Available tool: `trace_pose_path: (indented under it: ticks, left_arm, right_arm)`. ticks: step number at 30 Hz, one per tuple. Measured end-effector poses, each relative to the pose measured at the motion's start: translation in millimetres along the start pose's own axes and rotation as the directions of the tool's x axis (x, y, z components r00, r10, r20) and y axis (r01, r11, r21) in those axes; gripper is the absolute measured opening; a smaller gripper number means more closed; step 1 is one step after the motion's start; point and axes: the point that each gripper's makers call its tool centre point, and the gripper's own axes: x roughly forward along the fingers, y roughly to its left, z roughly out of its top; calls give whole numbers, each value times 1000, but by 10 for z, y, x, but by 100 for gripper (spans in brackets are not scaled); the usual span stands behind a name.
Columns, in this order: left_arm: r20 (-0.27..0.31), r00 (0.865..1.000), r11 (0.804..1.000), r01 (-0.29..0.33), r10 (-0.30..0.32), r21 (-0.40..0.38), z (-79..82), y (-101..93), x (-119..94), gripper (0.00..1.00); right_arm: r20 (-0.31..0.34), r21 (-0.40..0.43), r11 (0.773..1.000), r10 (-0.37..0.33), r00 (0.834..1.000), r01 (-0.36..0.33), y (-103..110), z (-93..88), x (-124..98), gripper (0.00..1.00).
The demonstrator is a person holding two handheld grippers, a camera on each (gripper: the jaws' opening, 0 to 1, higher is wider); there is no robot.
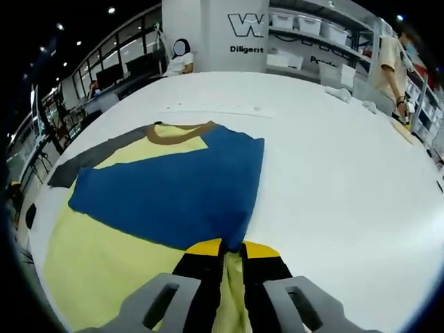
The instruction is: Fold the garment on the visible template until the final outline fits inside the template.
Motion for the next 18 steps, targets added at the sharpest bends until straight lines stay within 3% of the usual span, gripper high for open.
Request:
trace_pose_path:
  ticks: [8,15,18]
  left_arm:
    - [-7,1000,1000,-9,9,0,-3,17,9,99]
    - [-9,1000,1000,-10,10,-3,-9,12,20,99]
    - [-9,1000,1000,-20,20,-5,-18,42,13,99]
  right_arm:
    - [85,82,995,55,995,-62,71,145,-129,41]
    - [126,70,990,113,985,-123,300,236,-367,72]
    - [136,60,987,141,981,-150,404,248,-505,81]
